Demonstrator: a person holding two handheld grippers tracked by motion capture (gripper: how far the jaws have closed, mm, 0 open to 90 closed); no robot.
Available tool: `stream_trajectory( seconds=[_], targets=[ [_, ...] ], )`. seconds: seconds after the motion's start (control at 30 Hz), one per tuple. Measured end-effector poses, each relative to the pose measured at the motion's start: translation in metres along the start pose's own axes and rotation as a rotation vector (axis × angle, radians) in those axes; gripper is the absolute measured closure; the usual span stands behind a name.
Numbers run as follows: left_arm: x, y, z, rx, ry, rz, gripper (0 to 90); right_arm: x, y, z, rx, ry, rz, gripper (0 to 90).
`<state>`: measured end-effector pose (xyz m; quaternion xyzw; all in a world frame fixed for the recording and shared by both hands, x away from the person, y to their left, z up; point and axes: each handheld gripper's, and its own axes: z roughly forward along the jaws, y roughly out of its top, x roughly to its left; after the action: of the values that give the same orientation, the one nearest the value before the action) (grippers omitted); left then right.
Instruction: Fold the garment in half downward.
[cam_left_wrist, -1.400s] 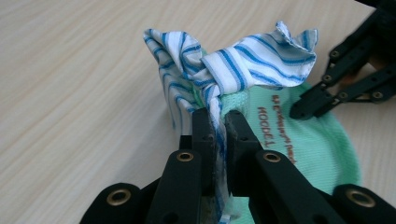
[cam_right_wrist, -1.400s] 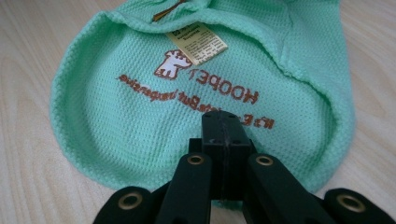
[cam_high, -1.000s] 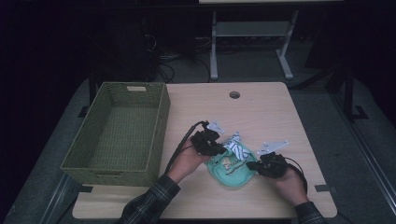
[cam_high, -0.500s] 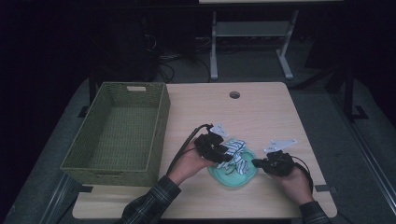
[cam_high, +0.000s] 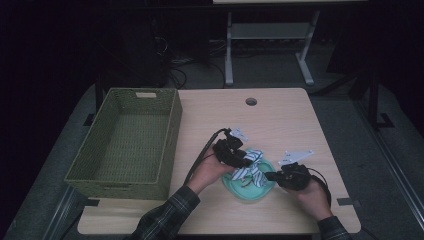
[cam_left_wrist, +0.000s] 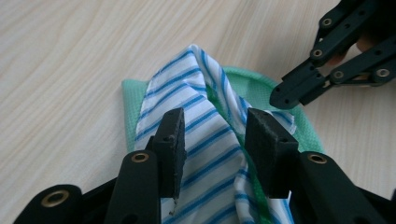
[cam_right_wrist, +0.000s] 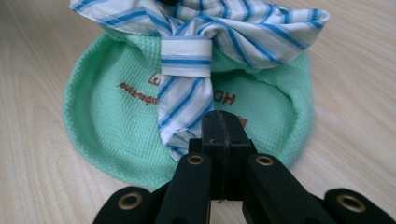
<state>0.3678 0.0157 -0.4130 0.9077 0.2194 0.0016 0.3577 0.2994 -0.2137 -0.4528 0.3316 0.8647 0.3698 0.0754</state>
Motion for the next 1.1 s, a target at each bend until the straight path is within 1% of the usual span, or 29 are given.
stream_trajectory(
  seconds=[0.13, 0.17, 0.2, 0.23, 0.27, 0.3, 0.33, 0.37, 0.43, 0.53, 0.57, 0.6, 0.63, 0.7, 0.73, 0.77, 0.8, 0.83, 0.9, 0.93, 1.0, 1.1],
  targets=[
    [-0.002, -0.001, 0.005, 0.009, 0.003, -0.005, 56.5, 0.002, 0.001, 0.002, 0.01, 0.005, -0.008, 89.8],
    [-0.002, -0.001, 0.005, 0.021, 0.006, 0.004, 56.1, 0.002, 0.001, 0.003, 0.005, 0.005, -0.016, 89.8],
    [-0.003, -0.001, 0.006, 0.019, 0.003, -0.004, 55.9, 0.003, 0.001, 0.003, 0.004, 0.008, -0.006, 89.8],
    [-0.004, -0.002, 0.007, 0.017, 0.005, -0.006, 55.8, 0.003, 0.002, 0.003, 0.003, 0.008, -0.007, 89.8],
    [-0.004, -0.002, 0.008, 0.027, 0.009, 0.005, 55.5, 0.004, 0.002, 0.003, 0.004, 0.009, -0.009, 89.8],
    [-0.006, -0.002, 0.01, 0.031, 0.015, 0.008, 55.4, 0.004, 0.002, 0.003, 0.005, 0.01, -0.01, 89.8],
    [-0.006, -0.002, 0.011, 0.048, 0.019, 0.02, 55.4, 0.004, 0.002, 0.003, 0.005, 0.01, -0.012, 89.8],
    [-0.008, -0.003, 0.013, 0.043, 0.023, 0.009, 55.3, 0.004, 0.002, 0.004, 0.006, 0.011, -0.013, 89.8],
    [-0.009, -0.003, 0.016, 0.073, 0.037, 0.033, 55.2, 0.004, 0.002, 0.004, 0.006, 0.012, -0.015, 89.8],
    [-0.01, -0.004, 0.019, 0.065, 0.037, 0.019, 56.8, 0.005, 0.002, 0.006, 0.01, 0.011, -0.017, 89.8],
    [-0.009, -0.004, 0.018, 0.072, 0.035, 0.026, 58.6, 0.005, 0.002, 0.006, 0.011, 0.011, -0.018, 89.8],
    [-0.009, -0.004, 0.018, 0.071, 0.03, 0.022, 61.5, 0.005, 0.002, 0.006, 0.01, 0.011, -0.017, 89.8],
    [-0.01, -0.005, 0.019, 0.058, 0.023, 0.004, 64.4, 0.005, 0.002, 0.006, 0.01, 0.01, -0.017, 89.8],
    [-0.009, -0.005, 0.018, 0.059, 0.011, 0.008, 74.7, 0.005, 0.002, 0.005, 0.009, 0.011, -0.018, 89.8],
    [-0.01, -0.005, 0.017, 0.059, 0.006, 0.007, 78.0, 0.005, 0.002, 0.005, 0.009, 0.011, -0.018, 89.8],
    [-0.01, -0.005, 0.016, 0.065, 0.003, 0.016, 83.7, 0.005, 0.002, 0.005, 0.008, 0.012, -0.018, 89.8],
    [-0.01, -0.004, 0.015, 0.063, 0.009, 0.021, 87.0, 0.005, 0.002, 0.005, 0.007, 0.013, -0.018, 89.8],
    [-0.01, -0.004, 0.015, 0.046, 0.008, 0.006, 87.4, 0.005, 0.002, 0.004, 0.007, 0.012, -0.017, 89.8],
    [-0.009, -0.004, 0.011, 0.037, 0.01, 0.006, 87.9, 0.005, 0.003, 0.002, 0.001, 0.014, -0.014, 89.8],
    [-0.008, -0.003, 0.008, 0.036, 0.012, 0.015, 88.0, 0.006, 0.003, 0.001, -0.004, 0.015, -0.014, 89.8],
    [-0.007, -0.002, 0.002, 0.005, 0.016, -0.004, 88.0, 0.007, 0.004, -0.003, -0.014, 0.017, -0.024, 89.8],
    [-0.004, 0.001, -0.011, -0.026, 0.02, -0.006, 88.0, 0.011, 0.006, -0.008, -0.027, 0.023, -0.025, 89.8]
  ],
)
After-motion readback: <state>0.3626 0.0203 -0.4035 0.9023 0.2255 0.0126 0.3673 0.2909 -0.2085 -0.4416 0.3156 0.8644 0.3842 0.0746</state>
